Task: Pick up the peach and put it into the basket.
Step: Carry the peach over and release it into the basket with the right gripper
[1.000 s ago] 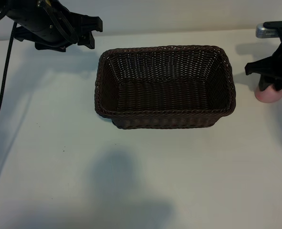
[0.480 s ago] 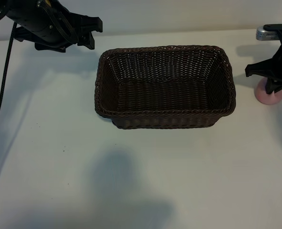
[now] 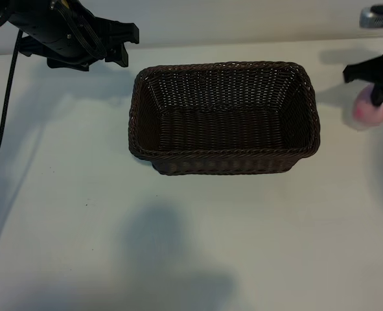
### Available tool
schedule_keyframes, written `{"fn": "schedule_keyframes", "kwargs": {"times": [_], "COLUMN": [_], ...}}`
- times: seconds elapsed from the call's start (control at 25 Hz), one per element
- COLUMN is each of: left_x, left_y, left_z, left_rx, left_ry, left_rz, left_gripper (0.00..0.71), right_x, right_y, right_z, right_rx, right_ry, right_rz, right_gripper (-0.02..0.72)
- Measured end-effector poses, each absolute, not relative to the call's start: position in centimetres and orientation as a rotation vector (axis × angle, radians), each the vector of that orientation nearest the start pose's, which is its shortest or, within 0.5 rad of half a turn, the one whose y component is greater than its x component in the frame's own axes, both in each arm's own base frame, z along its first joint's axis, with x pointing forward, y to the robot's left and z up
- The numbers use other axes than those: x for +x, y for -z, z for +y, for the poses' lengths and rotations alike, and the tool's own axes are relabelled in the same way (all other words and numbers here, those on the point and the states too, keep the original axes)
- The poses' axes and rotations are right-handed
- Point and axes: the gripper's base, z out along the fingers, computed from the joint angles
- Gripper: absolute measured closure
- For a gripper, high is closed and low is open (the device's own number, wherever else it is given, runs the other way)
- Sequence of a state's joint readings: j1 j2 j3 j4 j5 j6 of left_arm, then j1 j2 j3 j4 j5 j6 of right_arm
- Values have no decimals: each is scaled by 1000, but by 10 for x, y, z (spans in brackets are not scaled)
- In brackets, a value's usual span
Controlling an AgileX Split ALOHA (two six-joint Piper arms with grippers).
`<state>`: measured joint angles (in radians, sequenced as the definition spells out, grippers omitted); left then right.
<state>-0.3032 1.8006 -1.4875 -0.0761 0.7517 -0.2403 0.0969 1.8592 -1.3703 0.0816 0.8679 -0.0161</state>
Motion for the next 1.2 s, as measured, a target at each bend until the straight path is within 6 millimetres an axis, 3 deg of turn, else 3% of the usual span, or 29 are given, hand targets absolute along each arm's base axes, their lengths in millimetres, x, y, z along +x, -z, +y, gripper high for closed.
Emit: {"fn": "schedule_keyframes", "kwargs": {"times": [0.24, 0.84, 1.0, 1.2], "left_x": [382, 382, 382, 382], "left_y": [-279, -279, -279, -279], "left_z": [-125, -125, -125, -125], "left_rx": [30, 30, 30, 31], "left_ry": [296, 296, 296, 296], "left_rz": [2572, 2574, 2574, 2574], "left_gripper": [125, 125, 125, 125], "right_x": [370, 368, 365, 357], "right_y": [-249, -272, -273, -273], "right_z": [41, 48, 60, 98], "right_rx": [-105, -77, -118, -263], "right_ry": [-117, -214, -263, -303], "right_rz": [2780, 2800, 2808, 2807], "right_gripper": [664, 664, 664, 664]}}
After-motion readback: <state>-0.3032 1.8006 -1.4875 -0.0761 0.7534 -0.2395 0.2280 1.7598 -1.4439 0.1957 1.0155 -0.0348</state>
